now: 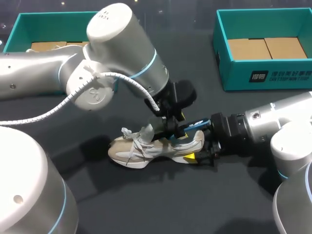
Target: Take the shoe out of the shoebox, open the shoe tongue, remove and reinsert the insole, then place the shoe into the shoebox
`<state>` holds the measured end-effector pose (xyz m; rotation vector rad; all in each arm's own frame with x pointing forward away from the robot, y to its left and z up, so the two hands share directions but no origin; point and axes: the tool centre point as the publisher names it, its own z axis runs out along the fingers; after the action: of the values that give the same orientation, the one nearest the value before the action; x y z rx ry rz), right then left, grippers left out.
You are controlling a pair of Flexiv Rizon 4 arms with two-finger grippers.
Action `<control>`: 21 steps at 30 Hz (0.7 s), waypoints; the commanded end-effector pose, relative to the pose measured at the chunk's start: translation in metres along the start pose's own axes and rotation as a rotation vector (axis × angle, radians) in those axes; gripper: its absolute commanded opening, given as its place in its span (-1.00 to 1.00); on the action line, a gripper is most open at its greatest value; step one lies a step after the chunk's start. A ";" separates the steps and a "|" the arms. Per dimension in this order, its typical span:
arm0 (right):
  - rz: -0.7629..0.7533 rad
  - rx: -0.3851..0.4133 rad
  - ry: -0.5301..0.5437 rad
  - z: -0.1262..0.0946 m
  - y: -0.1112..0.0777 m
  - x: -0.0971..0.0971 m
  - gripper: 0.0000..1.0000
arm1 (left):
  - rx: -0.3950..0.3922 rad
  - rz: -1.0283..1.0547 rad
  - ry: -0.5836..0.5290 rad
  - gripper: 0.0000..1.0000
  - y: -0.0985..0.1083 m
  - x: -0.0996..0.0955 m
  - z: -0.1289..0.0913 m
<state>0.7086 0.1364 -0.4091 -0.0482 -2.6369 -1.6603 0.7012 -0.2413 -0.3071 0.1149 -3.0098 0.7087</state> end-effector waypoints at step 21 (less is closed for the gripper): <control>0.000 0.003 -0.001 0.004 -0.002 0.002 -1.00 | 0.081 0.001 -0.242 0.18 0.000 0.012 0.021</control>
<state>0.7086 0.1364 -0.4091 -0.0482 -2.6369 -1.6603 0.6918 -0.2489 -0.3197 0.2067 -3.1941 0.8664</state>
